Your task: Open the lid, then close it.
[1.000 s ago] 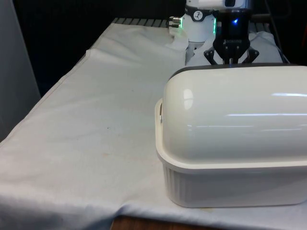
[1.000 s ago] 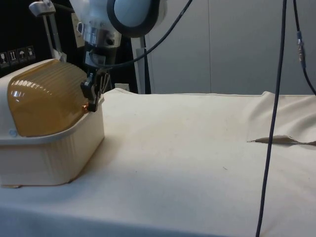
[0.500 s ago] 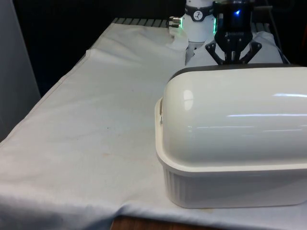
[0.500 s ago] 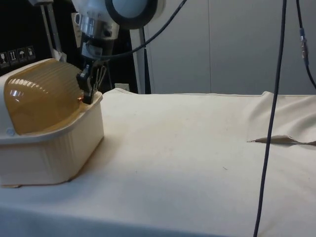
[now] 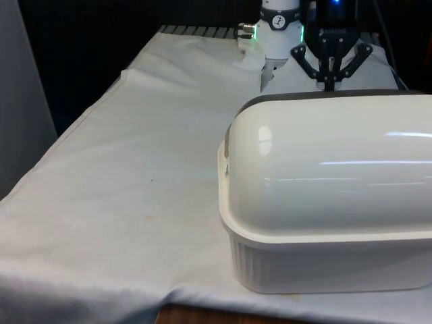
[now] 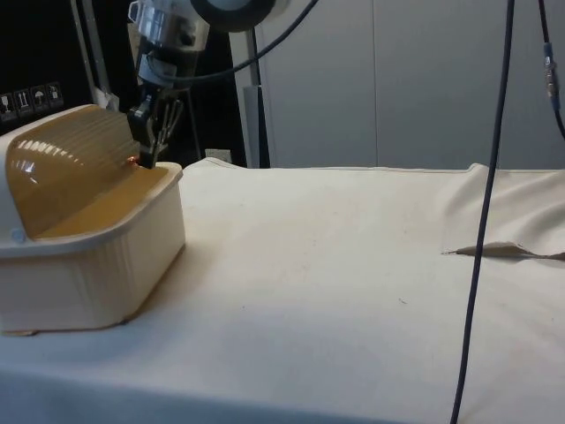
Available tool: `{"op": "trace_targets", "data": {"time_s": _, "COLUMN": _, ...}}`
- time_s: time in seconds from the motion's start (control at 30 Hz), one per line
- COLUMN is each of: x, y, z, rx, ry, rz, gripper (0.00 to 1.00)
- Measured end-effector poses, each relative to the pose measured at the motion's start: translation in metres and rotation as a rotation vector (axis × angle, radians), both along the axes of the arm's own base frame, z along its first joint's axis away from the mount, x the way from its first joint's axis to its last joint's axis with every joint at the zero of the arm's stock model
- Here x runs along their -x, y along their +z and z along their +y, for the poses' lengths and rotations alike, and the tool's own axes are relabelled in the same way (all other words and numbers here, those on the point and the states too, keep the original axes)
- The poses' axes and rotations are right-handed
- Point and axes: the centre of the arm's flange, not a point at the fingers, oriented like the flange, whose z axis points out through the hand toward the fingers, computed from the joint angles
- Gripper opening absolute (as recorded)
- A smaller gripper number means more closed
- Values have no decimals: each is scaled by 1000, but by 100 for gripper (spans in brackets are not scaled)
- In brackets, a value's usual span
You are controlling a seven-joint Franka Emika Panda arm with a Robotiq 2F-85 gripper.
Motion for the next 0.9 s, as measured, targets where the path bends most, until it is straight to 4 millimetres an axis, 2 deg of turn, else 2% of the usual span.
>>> {"op": "trace_targets", "data": {"time_s": 0.9, "x": -28, "y": 45, "z": -1, "rx": -12, "ry": -7, "rz": -104, "gripper": 0}}
